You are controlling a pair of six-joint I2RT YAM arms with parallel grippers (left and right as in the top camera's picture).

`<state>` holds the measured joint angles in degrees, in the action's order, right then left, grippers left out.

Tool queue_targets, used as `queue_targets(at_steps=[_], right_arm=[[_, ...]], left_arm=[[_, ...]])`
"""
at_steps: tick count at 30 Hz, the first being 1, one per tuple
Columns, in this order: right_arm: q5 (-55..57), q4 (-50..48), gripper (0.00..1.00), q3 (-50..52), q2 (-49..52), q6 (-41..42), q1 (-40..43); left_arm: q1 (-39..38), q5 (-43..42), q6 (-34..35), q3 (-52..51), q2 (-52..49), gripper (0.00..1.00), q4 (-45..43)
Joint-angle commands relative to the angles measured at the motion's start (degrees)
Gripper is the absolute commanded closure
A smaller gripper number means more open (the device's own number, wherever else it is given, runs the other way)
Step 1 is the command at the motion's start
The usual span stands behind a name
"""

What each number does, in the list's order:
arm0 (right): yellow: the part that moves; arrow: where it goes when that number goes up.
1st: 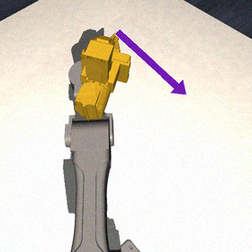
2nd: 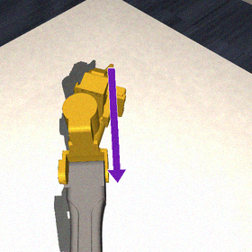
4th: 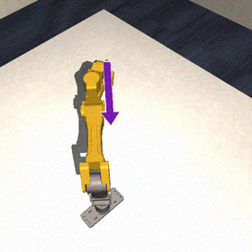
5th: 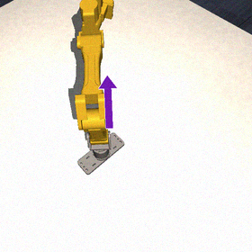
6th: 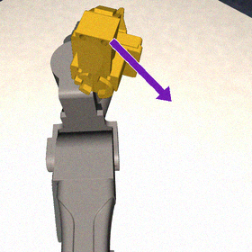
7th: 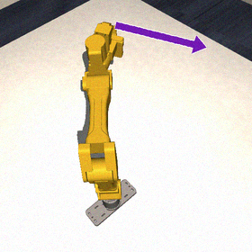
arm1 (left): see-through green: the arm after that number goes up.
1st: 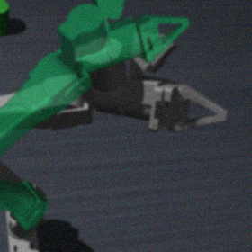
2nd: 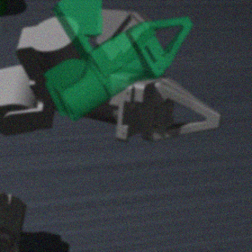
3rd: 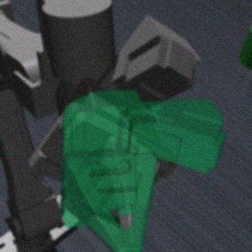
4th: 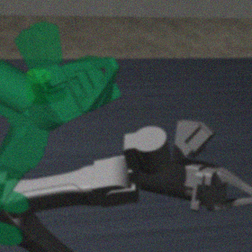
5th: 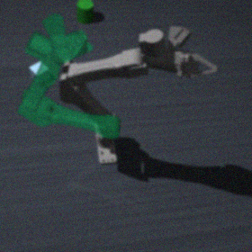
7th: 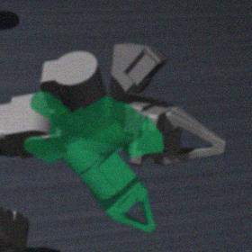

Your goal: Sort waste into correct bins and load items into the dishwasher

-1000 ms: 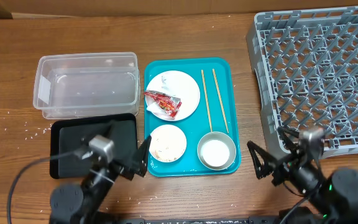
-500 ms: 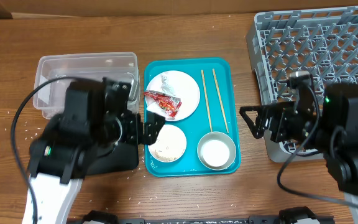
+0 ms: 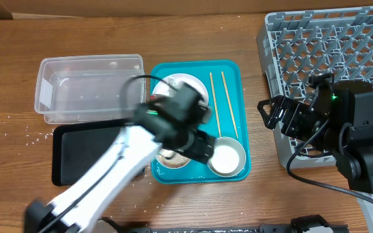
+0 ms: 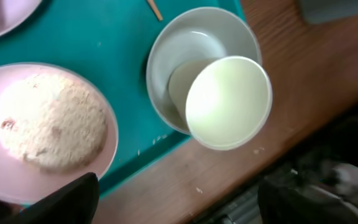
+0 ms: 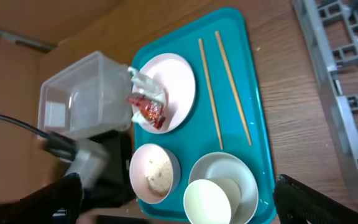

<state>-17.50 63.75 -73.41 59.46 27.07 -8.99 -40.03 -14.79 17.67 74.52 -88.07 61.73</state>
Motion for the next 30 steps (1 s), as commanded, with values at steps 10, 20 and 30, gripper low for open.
queue_targets(at_steps=[10,20,30], right_arm=[[2.47,0.07,0.0,-1.62,-0.5,2.99,0.07],[2.47,0.04,0.0,-1.62,-0.5,2.99,0.07],[0.59,-0.74,0.01,-1.62,-0.5,0.26,0.07]], left_arm=[[-5.35,2.89,4.37,0.57,-16.17,0.57,-9.27],[-4.74,2.71,4.17,3.26,-14.69,0.96,-5.84],[13.03,-35.89,-6.75,13.68,-6.03,0.96,-3.45]])
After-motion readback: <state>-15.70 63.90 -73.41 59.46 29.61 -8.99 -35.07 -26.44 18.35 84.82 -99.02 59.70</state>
